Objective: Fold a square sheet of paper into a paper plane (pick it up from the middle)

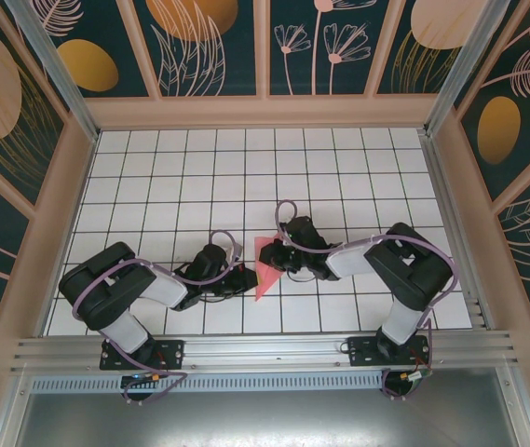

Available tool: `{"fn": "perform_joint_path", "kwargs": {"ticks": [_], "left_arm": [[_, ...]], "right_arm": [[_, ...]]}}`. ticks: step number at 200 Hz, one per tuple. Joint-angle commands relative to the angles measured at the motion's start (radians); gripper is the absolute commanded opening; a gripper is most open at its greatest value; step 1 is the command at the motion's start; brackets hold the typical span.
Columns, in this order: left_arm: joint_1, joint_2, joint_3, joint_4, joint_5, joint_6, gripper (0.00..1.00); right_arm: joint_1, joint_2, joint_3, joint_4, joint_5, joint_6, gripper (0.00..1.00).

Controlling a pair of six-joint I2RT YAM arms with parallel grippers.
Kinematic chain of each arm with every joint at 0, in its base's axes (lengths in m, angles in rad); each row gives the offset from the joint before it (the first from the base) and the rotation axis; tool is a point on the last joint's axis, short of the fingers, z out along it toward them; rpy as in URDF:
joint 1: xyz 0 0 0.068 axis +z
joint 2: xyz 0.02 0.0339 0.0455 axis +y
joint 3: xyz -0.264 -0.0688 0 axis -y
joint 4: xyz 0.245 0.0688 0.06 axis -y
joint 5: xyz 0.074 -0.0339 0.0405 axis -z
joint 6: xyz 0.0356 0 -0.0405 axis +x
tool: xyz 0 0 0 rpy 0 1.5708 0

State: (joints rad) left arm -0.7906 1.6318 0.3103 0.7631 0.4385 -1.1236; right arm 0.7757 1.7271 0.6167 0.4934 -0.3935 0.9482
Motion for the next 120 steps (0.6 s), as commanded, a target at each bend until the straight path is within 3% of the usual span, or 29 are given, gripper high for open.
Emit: {"fn": "perform_joint_path", "kwargs": {"ticks": [1, 45, 78, 120], "left_arm": [[-0.008, 0.037, -0.017, -0.116, 0.011, -0.002, 0.00], [-0.008, 0.018, -0.007, -0.177, -0.001, 0.035, 0.00], [-0.008, -0.027, -0.001, -0.242, -0.009, 0.067, 0.10], [-0.008, -0.059, 0.001, -0.244, 0.035, 0.085, 0.15]], "right_arm": [[-0.004, 0.029, 0.011, 0.028, -0.011, -0.018, 0.15], [-0.006, 0.059, 0.005, 0.009, 0.008, -0.018, 0.14], [-0.006, 0.091, -0.008, 0.015, 0.012, -0.003, 0.14], [-0.004, 0.110, -0.014, 0.030, 0.010, 0.008, 0.14]]}}
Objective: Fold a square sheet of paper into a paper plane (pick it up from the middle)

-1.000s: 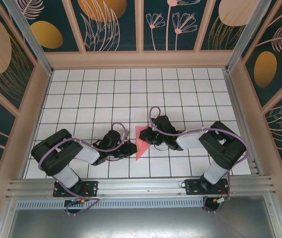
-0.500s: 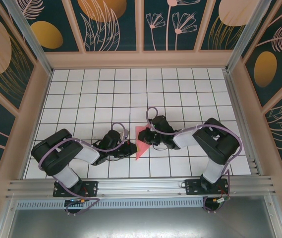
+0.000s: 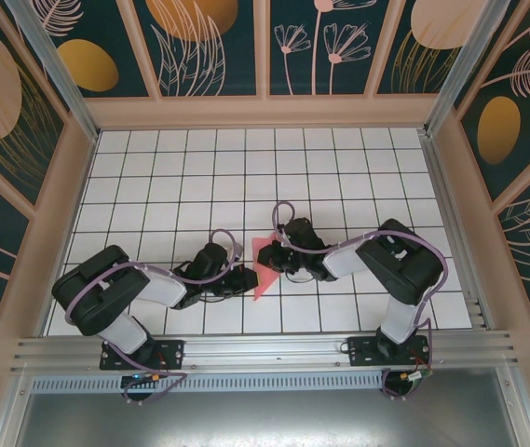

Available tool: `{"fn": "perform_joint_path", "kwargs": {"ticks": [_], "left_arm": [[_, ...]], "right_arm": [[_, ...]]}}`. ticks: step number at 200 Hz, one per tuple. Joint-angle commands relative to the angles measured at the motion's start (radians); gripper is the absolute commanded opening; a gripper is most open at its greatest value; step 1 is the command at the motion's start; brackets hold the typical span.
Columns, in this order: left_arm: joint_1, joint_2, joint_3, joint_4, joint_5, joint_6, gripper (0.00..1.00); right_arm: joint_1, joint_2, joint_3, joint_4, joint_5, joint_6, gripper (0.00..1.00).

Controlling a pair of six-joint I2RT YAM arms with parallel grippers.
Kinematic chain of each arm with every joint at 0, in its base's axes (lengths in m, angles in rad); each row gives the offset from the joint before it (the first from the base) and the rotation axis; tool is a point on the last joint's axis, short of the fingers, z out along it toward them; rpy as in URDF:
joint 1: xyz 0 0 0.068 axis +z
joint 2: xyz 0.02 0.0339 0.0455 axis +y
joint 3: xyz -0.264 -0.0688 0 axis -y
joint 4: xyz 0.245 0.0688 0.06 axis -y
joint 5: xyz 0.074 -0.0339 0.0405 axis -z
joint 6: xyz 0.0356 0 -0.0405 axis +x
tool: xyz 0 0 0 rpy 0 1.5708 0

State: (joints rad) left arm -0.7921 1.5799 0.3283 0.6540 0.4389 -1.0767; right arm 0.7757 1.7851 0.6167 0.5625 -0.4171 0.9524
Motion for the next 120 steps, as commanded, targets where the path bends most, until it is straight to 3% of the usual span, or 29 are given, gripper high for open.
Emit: {"fn": "perform_joint_path", "kwargs": {"ticks": [1, 23, 61, 120], "left_arm": [[-0.006, -0.007, -0.016, -0.137, 0.035, 0.039, 0.15], [-0.006, -0.008, 0.004, -0.202, 0.028, 0.069, 0.16], [-0.006, -0.027, 0.009, -0.260, 0.016, 0.092, 0.07], [-0.006, -0.095, 0.011, -0.300, 0.033, 0.119, 0.14]], "right_arm": [[-0.004, 0.051, -0.014, -0.039, 0.034, 0.004, 0.14], [-0.004, 0.050, -0.014, -0.044, 0.036, 0.004, 0.14], [-0.004, 0.052, -0.018, -0.052, 0.041, 0.004, 0.14], [-0.004, 0.051, -0.030, -0.050, 0.038, 0.008, 0.14]]}}
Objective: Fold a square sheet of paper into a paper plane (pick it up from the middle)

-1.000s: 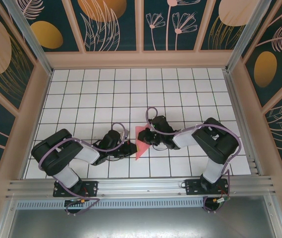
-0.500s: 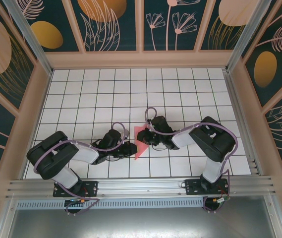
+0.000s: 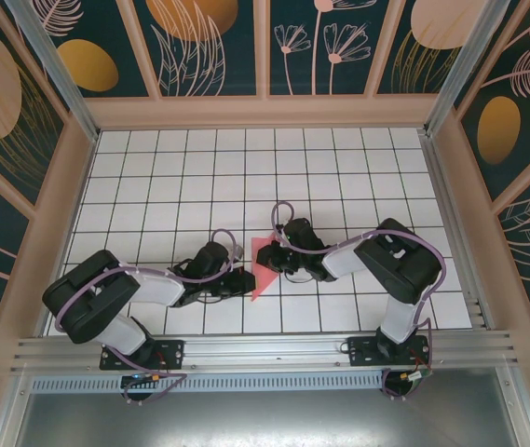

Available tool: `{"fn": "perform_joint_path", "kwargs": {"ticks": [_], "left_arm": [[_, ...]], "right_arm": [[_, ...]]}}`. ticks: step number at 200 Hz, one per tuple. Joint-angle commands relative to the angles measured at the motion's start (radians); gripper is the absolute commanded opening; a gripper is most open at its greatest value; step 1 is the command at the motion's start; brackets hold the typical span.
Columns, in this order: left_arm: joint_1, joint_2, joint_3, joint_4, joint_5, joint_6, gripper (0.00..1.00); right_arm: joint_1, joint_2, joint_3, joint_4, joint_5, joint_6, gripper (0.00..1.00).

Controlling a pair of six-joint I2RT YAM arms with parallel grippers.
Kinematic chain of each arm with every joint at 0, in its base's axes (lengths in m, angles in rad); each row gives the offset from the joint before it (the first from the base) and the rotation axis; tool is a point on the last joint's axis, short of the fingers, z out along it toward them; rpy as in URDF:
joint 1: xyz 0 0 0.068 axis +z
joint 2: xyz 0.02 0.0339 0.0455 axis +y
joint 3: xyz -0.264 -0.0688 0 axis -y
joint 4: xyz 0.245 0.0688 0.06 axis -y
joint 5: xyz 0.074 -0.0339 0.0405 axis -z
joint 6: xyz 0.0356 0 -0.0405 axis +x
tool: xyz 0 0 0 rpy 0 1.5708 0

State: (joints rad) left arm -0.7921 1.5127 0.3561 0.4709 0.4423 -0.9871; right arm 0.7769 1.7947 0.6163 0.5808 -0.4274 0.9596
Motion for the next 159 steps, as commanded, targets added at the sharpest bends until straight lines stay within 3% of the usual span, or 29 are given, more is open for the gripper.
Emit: {"fn": "perform_joint_path", "kwargs": {"ticks": [1, 31, 77, 132, 159], "left_arm": [[-0.007, -0.029, -0.017, -0.117, 0.030, 0.030, 0.14], [-0.006, -0.032, -0.011, -0.113, 0.028, 0.033, 0.14], [-0.007, -0.020, -0.015, -0.107, 0.036, 0.039, 0.00], [-0.009, -0.014, -0.053, -0.204, 0.040, 0.072, 0.00], [-0.009, -0.054, -0.053, -0.330, 0.014, 0.116, 0.06]], "right_arm": [[-0.005, 0.042, -0.030, -0.068, 0.049, 0.000, 0.14], [-0.005, 0.041, -0.035, -0.071, 0.050, 0.000, 0.14], [-0.004, 0.041, -0.045, -0.075, 0.056, 0.004, 0.14], [0.002, 0.057, -0.049, -0.083, 0.078, 0.016, 0.14], [0.006, 0.063, -0.044, -0.092, 0.087, 0.019, 0.14]]}}
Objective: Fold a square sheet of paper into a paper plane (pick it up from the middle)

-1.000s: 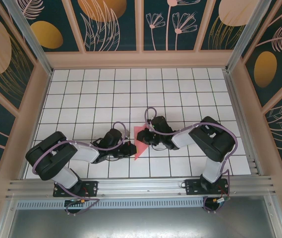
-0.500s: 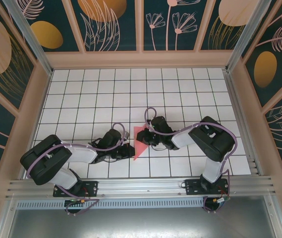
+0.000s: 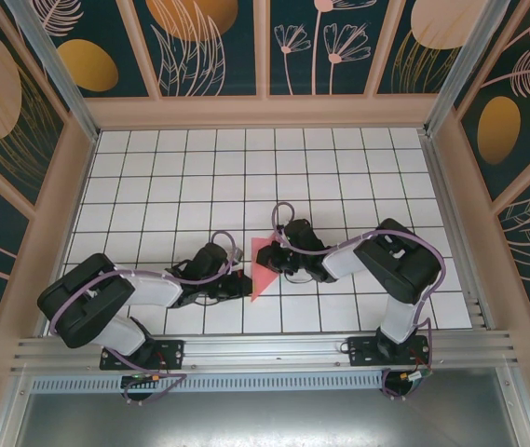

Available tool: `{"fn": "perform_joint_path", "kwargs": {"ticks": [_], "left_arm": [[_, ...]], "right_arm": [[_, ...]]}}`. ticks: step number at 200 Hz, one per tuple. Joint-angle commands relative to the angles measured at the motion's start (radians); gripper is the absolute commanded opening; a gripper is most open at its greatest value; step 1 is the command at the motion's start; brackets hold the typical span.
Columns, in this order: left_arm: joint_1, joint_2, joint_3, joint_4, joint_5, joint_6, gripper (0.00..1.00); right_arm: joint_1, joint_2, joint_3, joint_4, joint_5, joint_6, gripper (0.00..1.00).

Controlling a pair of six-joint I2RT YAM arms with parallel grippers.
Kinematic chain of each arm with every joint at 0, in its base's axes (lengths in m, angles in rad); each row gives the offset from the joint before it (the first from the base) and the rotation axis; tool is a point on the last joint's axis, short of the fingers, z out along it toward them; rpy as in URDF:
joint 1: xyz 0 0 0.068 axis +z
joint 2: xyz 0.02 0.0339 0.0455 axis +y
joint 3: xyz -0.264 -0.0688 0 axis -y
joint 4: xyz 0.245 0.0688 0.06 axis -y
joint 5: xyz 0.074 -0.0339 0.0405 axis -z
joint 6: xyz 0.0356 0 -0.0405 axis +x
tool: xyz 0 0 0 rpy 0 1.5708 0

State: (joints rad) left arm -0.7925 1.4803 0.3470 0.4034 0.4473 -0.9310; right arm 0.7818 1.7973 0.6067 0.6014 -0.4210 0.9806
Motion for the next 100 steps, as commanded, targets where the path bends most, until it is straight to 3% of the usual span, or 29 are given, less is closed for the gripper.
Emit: {"fn": "perform_joint_path", "kwargs": {"ticks": [1, 69, 100], "left_arm": [[-0.007, -0.023, -0.044, -0.269, 0.008, 0.062, 0.06], [-0.007, -0.366, -0.094, -0.358, -0.144, -0.049, 0.15], [-0.007, -0.399, -0.097, -0.295, -0.128, -0.075, 0.17]], "right_arm": [[0.002, 0.060, -0.035, -0.113, 0.081, -0.002, 0.14], [0.017, 0.059, -0.048, -0.110, 0.108, 0.024, 0.14], [0.022, 0.059, -0.045, -0.118, 0.114, 0.023, 0.13]]}}
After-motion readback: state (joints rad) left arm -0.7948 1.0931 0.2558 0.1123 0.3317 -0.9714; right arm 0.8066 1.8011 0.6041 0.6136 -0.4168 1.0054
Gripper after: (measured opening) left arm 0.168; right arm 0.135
